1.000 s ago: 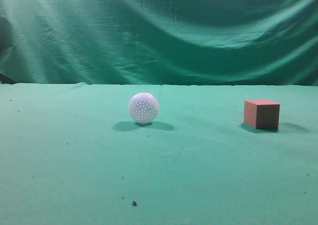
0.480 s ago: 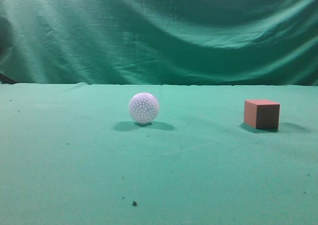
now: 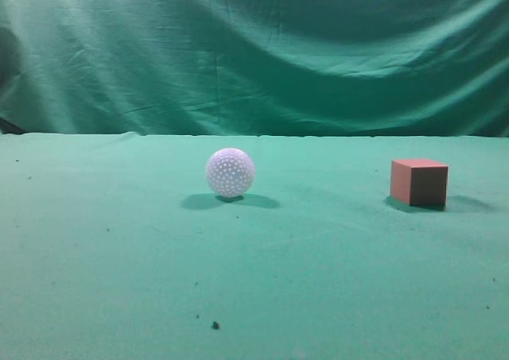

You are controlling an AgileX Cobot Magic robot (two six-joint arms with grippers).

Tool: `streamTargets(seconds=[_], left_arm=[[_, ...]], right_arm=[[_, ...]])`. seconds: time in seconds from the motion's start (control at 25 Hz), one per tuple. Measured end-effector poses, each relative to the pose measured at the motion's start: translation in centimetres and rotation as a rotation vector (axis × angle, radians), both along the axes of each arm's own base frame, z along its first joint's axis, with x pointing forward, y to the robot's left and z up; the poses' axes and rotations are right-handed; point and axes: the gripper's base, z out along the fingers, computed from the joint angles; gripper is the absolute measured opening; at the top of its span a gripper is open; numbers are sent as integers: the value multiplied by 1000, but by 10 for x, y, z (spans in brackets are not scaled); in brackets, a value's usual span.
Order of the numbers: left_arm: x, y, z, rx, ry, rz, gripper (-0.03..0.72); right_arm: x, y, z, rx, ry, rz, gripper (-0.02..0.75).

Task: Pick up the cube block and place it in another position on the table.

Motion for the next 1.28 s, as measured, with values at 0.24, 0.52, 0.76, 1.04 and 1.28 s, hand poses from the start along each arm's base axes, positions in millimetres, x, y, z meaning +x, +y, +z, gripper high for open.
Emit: streamTargets(seconds=[0.24, 0.52, 0.76, 1.04, 1.28], left_arm=[[0, 0, 0, 0, 0, 0, 262], [0, 0, 0, 0, 0, 0, 262], [0, 0, 0, 0, 0, 0, 262], [0, 0, 0, 0, 0, 0, 262], [0, 0, 0, 0, 0, 0, 262]], right_arm=[[5, 0, 47, -25, 125, -8, 0], [37, 3, 56, -2, 585, 10, 0], [65, 29, 54, -249, 906, 281, 0], [119, 78, 42, -461, 1208, 503, 0], [168, 109, 26, -511, 1348, 531, 152]])
